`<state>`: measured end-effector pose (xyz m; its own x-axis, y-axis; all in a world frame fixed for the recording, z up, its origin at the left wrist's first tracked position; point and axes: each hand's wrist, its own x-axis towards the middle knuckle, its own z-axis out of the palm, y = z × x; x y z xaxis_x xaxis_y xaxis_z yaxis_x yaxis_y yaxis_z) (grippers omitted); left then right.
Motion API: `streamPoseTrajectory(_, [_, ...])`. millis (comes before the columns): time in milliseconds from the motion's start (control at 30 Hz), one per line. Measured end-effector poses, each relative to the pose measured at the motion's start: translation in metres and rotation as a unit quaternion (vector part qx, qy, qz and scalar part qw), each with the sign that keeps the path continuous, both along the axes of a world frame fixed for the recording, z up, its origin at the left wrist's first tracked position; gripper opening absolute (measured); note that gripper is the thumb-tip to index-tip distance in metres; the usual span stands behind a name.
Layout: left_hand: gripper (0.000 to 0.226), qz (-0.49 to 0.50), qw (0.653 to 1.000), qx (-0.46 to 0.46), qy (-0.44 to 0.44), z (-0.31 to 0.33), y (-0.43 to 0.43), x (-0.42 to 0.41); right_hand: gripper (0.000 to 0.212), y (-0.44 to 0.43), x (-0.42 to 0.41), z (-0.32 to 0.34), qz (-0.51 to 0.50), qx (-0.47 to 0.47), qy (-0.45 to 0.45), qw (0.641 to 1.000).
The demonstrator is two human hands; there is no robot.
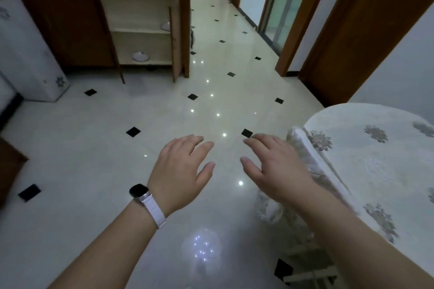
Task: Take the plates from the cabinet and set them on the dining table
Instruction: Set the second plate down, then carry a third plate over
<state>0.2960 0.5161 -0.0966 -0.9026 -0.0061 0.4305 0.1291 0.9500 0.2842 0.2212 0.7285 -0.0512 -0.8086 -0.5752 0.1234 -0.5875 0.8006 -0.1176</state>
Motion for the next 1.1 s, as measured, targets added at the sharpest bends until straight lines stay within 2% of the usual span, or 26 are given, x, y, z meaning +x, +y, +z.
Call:
streamPoseTrajectory(133, [0.043,0.061,0.998,-0.004,-0.007,-0.002,-0.045,0.017,0.059,-0.056,-0.007,-0.004,0.057,-0.011,0.001,0.998])
streamPoseTrajectory(300, [0.042,0.127,0.992,-0.013,-0.02,-0.006,-0.084,0.025,0.05,-0.103,-0.025,-0.014,0.107,-0.047,0.009,0.993])
streamPoseTrajectory(467, [0.042,0.157,0.987,-0.023,-0.033,-0.004,-0.109,0.0,0.051,-0.132,-0.06,-0.021,0.14,-0.068,0.002,0.988])
streamPoseTrajectory(667, [0.045,0.171,0.984,-0.029,-0.037,-0.001,-0.13,-0.078,0.051,-0.153,-0.138,-0.033,0.138,-0.082,-0.011,0.987])
streamPoseTrajectory(900, [0.05,0.157,0.983,-0.024,-0.09,0.004,-0.147,-0.207,0.051,-0.168,-0.253,-0.033,0.122,-0.087,-0.026,0.988])
streamPoseTrajectory(1100, [0.048,0.157,0.985,-0.033,-0.063,0.021,-0.16,-0.293,0.05,-0.179,-0.338,-0.021,0.12,-0.087,-0.022,0.989])
